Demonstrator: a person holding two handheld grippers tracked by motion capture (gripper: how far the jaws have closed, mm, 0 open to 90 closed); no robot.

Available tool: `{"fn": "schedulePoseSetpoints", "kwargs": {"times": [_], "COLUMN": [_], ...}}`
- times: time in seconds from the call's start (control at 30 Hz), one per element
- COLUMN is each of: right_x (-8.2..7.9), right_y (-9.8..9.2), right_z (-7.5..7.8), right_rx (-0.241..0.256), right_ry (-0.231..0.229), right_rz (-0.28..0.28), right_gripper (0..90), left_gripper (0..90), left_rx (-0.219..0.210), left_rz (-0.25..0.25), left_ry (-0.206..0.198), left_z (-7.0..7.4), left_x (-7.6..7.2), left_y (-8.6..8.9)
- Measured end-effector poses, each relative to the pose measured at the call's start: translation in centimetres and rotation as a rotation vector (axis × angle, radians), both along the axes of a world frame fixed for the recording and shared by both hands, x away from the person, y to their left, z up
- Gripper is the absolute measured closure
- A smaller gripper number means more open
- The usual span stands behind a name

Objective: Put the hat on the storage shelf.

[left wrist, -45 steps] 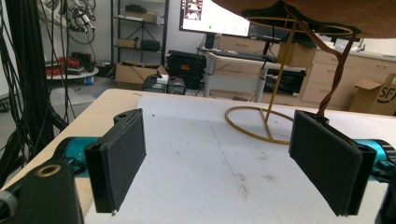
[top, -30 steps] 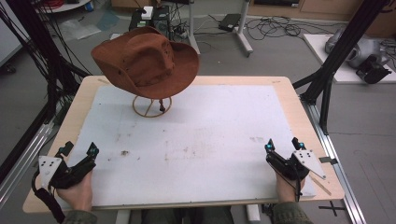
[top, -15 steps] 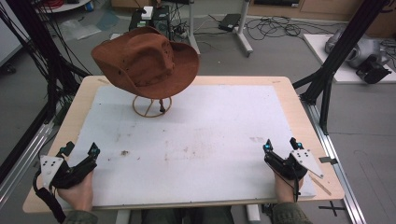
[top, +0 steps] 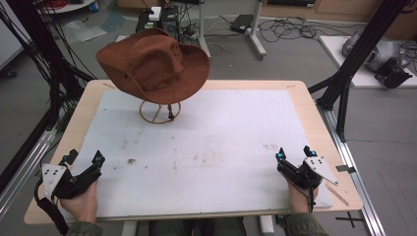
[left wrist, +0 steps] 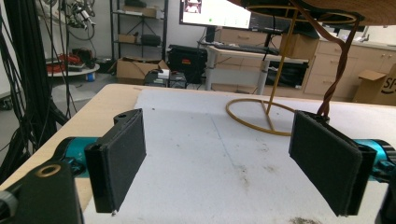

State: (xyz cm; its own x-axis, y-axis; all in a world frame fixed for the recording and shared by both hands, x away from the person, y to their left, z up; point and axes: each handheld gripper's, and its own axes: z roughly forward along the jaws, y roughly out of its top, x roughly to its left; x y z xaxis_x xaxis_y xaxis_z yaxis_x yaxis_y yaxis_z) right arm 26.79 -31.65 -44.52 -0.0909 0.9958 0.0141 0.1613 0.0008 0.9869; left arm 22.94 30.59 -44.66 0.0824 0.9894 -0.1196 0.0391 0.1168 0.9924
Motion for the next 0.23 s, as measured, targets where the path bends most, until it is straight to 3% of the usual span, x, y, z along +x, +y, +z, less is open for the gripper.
{"fn": "schedulePoseSetpoints", "kwargs": {"times": [0.23], "right_x": [-0.03], "right_y": [0.04], "right_z": [-0.01], "right_rx": [0.005], "right_ry": [0.009], "right_rz": [0.001], "right_gripper": [12.9], "left_gripper": [19.0], "left_rx": [0.001], "left_rz": [-0.004], "left_ry": [0.001], "left_z": [-0.01], "left_x": [0.02], "left_y": [0.01]}}
